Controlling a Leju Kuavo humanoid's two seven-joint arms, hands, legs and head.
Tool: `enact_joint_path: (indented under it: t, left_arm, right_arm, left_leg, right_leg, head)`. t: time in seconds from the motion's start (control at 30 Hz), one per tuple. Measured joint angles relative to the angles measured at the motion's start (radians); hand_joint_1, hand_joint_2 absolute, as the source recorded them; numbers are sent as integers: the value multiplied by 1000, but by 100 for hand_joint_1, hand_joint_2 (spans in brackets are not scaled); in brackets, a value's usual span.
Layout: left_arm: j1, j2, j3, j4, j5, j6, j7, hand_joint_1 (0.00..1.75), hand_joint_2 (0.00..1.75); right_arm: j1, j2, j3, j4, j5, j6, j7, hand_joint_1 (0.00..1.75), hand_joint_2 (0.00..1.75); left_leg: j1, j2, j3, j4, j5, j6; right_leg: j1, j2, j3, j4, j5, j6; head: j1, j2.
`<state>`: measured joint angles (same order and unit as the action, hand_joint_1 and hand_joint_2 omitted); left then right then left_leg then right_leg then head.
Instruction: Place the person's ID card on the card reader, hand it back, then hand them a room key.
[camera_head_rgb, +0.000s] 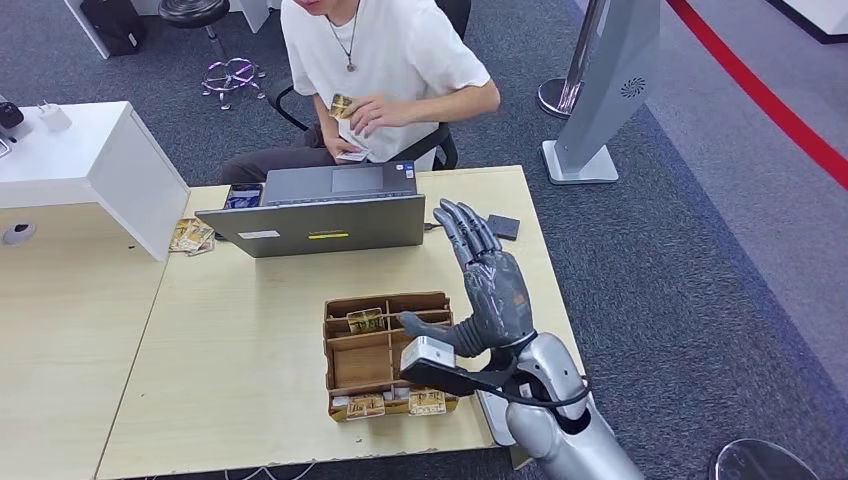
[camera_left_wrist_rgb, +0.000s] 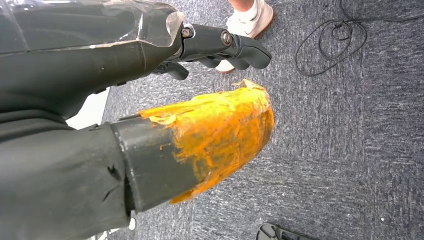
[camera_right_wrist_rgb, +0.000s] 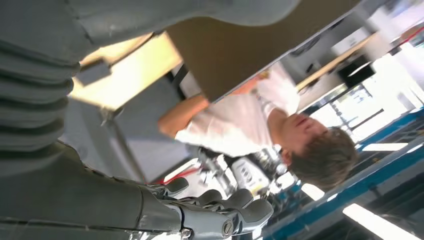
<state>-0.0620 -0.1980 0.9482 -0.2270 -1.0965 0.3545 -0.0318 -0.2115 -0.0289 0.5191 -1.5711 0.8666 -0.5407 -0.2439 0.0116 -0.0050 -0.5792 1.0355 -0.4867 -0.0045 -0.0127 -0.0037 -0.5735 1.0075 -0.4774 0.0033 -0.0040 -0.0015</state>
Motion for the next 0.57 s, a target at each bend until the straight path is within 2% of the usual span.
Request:
enact_joint_path:
  t: [0.23, 0.37, 0.53, 0.57]
  left_arm:
    - [0, 0, 7, 0, 2, 3, -13, 0, 0]
    - [0, 1, 8, 0, -2, 3, -15, 0, 0]
    - [0, 5, 8, 0, -19, 3, -12, 0, 0]
    - [0, 6, 8, 0, -22, 3, -11, 0, 0]
  right_arm:
    - [63, -22, -10, -112, -424, 271, -168, 0, 0]
    - [97, -48, -30, -154, -624, 514, -249, 0, 0]
    - [139, -88, -40, -180, -785, 815, -338, 0, 0]
    - [143, -93, -40, -182, -794, 840, -347, 0, 0]
  left_leg:
    - [0, 0, 0, 0, 0, 0]
    - [0, 0, 0, 0, 0, 0]
    - [0, 0, 0, 0, 0, 0]
    - [0, 0, 0, 0, 0, 0]
  right_leg:
    - [0, 0, 0, 0, 0, 0]
    - [0, 0, 0, 0, 0, 0]
    - [0, 0, 0, 0, 0, 0]
    - [0, 0, 0, 0, 0, 0]
  head:
    - [0, 0]
    - [0, 0]
    - [0, 0]
    - [0, 0]
